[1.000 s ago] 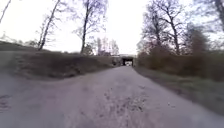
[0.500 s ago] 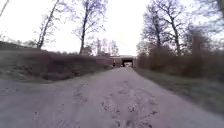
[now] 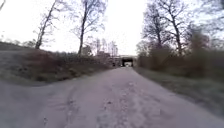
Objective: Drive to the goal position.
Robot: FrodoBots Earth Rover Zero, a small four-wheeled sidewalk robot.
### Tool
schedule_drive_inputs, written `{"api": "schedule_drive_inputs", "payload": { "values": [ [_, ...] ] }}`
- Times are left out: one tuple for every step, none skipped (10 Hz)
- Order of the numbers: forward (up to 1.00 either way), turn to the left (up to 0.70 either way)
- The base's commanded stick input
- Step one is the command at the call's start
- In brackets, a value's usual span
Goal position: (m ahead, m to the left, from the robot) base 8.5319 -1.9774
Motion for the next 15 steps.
{"api": "schedule_drive_inputs", "payload": {
  "values": [
    [1.0, 0.01],
    [1.0, -0.03],
    [1.0, -0.12],
    [1.0, -0.25],
    [1.0, -0.28],
    [1.0, -0.07],
    [1.0, 0.01],
    [1.0, 0.01],
    [1.0, 0.01],
    [1.0, 0.01],
    [1.0, 0.01],
    [1.0, 0.01],
    [1.0, 0.01],
    [1.0, 0.01],
    [1.0, 0.01]
  ]
}}
